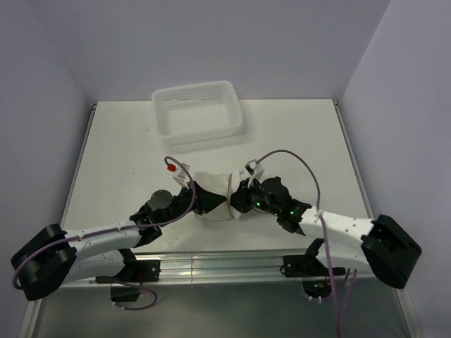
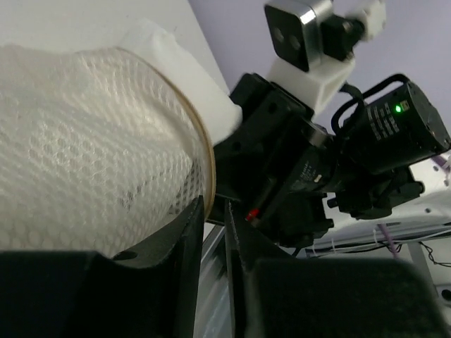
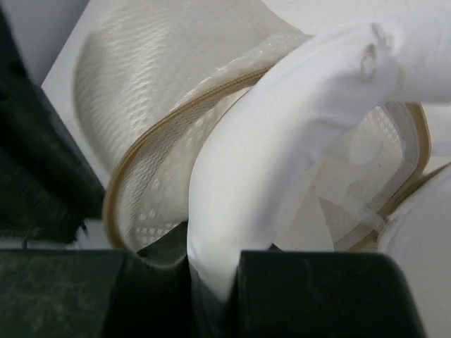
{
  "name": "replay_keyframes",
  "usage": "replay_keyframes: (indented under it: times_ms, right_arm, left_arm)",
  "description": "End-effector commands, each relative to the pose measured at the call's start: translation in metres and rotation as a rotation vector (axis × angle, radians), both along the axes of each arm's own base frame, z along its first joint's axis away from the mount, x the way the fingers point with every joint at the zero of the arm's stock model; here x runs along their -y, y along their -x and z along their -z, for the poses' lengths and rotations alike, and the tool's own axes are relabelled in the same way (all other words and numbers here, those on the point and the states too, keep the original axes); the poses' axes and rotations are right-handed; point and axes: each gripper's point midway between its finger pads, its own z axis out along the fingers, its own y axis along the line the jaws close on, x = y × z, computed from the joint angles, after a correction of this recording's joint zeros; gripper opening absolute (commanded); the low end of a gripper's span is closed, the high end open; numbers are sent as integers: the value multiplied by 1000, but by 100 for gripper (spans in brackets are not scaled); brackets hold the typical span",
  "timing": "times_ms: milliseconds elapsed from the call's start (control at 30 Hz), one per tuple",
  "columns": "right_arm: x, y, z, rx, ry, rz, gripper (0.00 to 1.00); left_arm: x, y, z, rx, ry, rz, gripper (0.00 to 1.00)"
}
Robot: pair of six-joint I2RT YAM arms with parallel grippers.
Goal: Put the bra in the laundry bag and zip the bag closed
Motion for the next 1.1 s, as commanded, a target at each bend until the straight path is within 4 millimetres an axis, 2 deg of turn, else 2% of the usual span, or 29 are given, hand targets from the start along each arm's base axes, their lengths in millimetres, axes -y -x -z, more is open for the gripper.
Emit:
replay_keyframes:
  times_ms: [0, 67, 133, 200, 233, 300, 367, 400, 467, 500, 533, 567, 667, 700, 767, 800, 833, 900, 1033, 1067]
  right_arm:
    - [-35, -23, -41, 69, -155, 0, 0]
    - [-49, -20, -26, 36, -132, -25, 0]
    - [-62, -7, -12, 13, -87, -77, 0]
    - [-64, 1, -4, 5, -54, -93, 0]
    - [-63, 5, -4, 1, -49, -95, 0]
    - [-54, 4, 3, -12, -9, -65, 0]
    - [-52, 3, -6, 9, 10, -69, 0]
    - [-49, 5, 1, -18, 56, -70, 0]
    - [-59, 0, -13, -16, 35, -74, 0]
    - [-61, -3, -16, -20, 31, -62, 0]
    - [-63, -5, -10, -37, 42, -55, 0]
    - [-64, -6, -7, -58, 36, -46, 0]
    - [-69, -4, 2, -106, 8, -37, 17]
    - [-68, -2, 4, -108, -11, -36, 31]
    - [-65, 0, -1, -114, -42, -24, 50]
    - [-61, 3, 3, -123, -34, -22, 65]
    - [-57, 4, -4, -112, -45, -16, 70]
    - [-47, 8, -1, -116, -25, 1, 81]
    - [-38, 14, -4, -119, -23, 5, 85]
    - [-32, 16, 1, -125, -10, 15, 85]
  left_arm:
    - [0, -2, -16, 59, 66, -8, 26]
    - [-5, -6, -11, 63, 54, -37, 29]
    - [-11, -9, -14, 83, 55, -62, 34]
    - [-19, -16, -14, 89, 35, -110, 43]
    - [-23, -15, -21, 103, 43, -119, 46]
    - [-33, -25, -20, 102, 26, -195, 49]
    - [-38, -29, -15, 87, -14, -218, 52]
    - [-39, -32, -12, 95, -50, -227, 59]
    - [-43, -38, -1, 66, -169, -253, 66]
    - [-48, -43, -9, 80, -189, -287, 69]
    - [-53, -43, 1, 58, -244, -295, 69]
    - [-55, -43, 2, 56, -262, -305, 68]
    - [-53, -44, -3, 59, -288, -288, 66]
    - [-48, -47, -5, 53, -303, -282, 66]
    - [-47, -49, 1, 37, -341, -285, 66]
    - [-44, -51, 3, 30, -349, -283, 65]
    - [-42, -51, 3, 31, -347, -277, 65]
    - [-39, -53, 4, 27, -342, -277, 64]
    - [-33, -57, 9, 13, -365, -267, 61]
    - [-32, -57, 7, 15, -363, -263, 60]
